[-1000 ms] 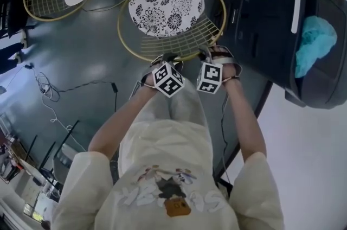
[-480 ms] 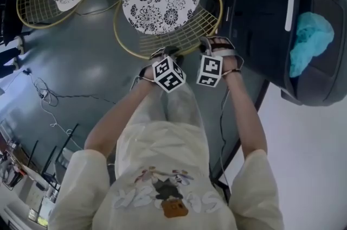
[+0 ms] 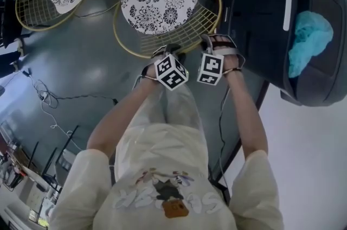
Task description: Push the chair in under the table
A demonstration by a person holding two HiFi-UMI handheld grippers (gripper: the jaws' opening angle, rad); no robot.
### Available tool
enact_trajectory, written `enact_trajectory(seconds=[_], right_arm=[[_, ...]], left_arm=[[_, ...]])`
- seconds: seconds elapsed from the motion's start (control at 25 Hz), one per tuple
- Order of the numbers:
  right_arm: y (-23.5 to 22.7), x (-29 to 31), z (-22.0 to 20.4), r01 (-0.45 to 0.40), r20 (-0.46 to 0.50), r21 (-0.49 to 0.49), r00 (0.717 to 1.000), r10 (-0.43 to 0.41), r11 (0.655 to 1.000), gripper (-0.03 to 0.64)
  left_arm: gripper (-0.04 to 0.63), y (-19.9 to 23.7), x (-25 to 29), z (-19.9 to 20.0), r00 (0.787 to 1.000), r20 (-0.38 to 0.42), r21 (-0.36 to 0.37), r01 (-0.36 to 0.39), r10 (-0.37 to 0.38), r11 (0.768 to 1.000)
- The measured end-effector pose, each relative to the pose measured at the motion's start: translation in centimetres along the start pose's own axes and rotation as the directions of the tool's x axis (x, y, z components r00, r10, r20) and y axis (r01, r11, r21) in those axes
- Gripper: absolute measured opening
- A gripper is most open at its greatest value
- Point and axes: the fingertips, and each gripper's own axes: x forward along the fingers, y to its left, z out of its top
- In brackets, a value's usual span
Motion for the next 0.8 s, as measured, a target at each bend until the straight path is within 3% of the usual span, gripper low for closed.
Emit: enact_trajectory(seconds=[0.36, 0.8], right_arm=[[-2.2, 0.4, -1.6, 0.02, -0.026, 0.043, 1.0, -0.019, 0.999, 0.114], [-2.1, -0.8, -1.8, 0.13, -0.032, 0.155, 0.991, -0.126, 0.979, 0.118]], left_arm=[[0.115, 0.8, 0.8, 2.1, 1.0, 0.005, -0.044, 0.018, -0.018, 0.999], [0.115, 0.6, -0.2, 3.1, 1.0, 0.014, 0.014, -0.013, 0.012, 1.0]])
